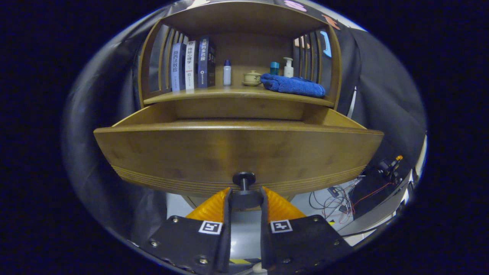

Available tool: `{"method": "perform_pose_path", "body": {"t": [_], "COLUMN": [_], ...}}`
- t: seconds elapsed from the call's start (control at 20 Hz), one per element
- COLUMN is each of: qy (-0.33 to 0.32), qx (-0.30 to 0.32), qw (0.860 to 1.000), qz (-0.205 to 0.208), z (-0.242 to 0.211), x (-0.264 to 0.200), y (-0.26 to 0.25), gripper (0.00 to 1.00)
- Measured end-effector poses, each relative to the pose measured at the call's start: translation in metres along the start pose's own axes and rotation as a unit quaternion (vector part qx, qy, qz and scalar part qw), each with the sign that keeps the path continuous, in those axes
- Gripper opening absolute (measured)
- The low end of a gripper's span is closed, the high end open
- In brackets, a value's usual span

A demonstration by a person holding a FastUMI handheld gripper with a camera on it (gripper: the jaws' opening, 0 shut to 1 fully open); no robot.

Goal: Pull open the drawer, take out the items inside it, and place them on the countertop above the cabinet.

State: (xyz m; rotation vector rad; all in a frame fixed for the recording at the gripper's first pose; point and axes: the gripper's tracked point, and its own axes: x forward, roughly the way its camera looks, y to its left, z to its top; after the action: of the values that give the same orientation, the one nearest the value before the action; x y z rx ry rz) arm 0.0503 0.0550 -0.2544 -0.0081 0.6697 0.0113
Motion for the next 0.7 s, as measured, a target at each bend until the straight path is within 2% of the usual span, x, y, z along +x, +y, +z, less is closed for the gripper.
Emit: {"method": "perform_pose_path", "body": {"t": [0.2, 0.25, 0.3, 0.45, 0.7], "qy": [0.02, -0.001, 0.015, 0.005, -0.035], "qx": [0.0, 0.007, 0.004, 0.011, 0.031], "qw": [1.0, 1.0, 1.0, 1.0, 0.998], "qz": [0.0, -0.001, 0.001, 0.008, 0.029], "z": [-0.021, -0.016, -0.02, -0.013, 0.004], "x": [-0.006, -0.015, -0.007, -0.01, -0.036], "y": [0.001, 0.004, 0.001, 0.001, 0.0], "gripper": [0.32, 0.32, 0.32, 0.32, 0.52]}}
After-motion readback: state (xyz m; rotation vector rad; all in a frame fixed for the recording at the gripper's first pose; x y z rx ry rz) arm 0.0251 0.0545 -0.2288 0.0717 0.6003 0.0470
